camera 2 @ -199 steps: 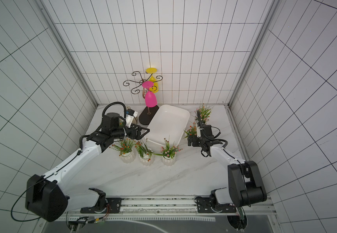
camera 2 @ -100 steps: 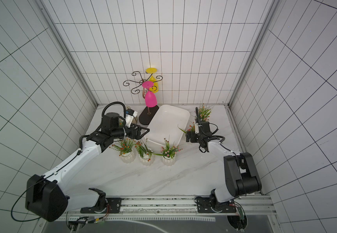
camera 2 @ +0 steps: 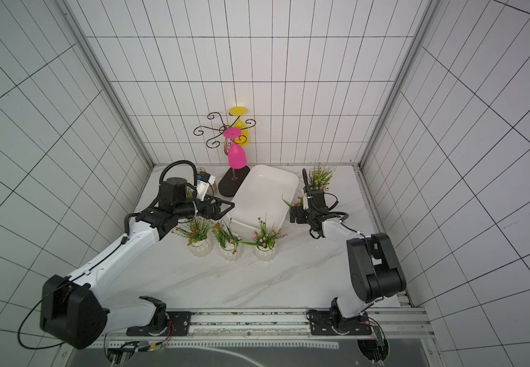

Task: Put the potted gypsophila into the storage box
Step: Pick up the baby's breath potted plant from the center of the board.

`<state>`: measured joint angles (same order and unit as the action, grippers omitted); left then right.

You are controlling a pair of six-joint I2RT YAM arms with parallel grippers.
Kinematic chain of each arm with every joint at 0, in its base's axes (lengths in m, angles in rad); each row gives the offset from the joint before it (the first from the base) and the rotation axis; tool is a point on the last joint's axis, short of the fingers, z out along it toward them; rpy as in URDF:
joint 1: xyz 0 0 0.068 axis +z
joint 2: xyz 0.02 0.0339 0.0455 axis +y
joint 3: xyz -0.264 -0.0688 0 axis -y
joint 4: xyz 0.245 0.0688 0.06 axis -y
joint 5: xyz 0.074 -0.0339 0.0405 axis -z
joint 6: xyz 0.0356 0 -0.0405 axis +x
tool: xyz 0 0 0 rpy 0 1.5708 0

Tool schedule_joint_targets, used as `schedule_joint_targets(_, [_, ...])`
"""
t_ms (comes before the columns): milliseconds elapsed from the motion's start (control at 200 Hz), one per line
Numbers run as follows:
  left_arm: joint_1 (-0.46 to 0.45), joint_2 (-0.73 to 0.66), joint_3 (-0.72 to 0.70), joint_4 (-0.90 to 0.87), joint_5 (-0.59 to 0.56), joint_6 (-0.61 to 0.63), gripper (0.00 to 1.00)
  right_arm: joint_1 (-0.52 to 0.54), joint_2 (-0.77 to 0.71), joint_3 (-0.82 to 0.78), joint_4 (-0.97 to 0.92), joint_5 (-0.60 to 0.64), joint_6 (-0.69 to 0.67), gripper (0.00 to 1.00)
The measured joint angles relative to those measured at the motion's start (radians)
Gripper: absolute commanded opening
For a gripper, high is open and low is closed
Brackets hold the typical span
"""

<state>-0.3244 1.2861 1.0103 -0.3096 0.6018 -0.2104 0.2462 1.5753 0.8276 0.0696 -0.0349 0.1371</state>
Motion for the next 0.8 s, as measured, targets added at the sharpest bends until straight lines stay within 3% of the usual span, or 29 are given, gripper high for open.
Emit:
schedule_joint_targets(310, [0.012, 0.0, -0.006, 0.005, 0.005, -0.008, 0.96, 0.014, 0.0, 0.011, 0.015, 0.031, -0.027, 0.82])
schedule_joint_targets(805, [0.021, 0.0, -0.012, 0.007, 0.02, -0.019, 0.96, 0.017, -0.051, 0.018, -0.069, 0.027, -0.031, 0.79])
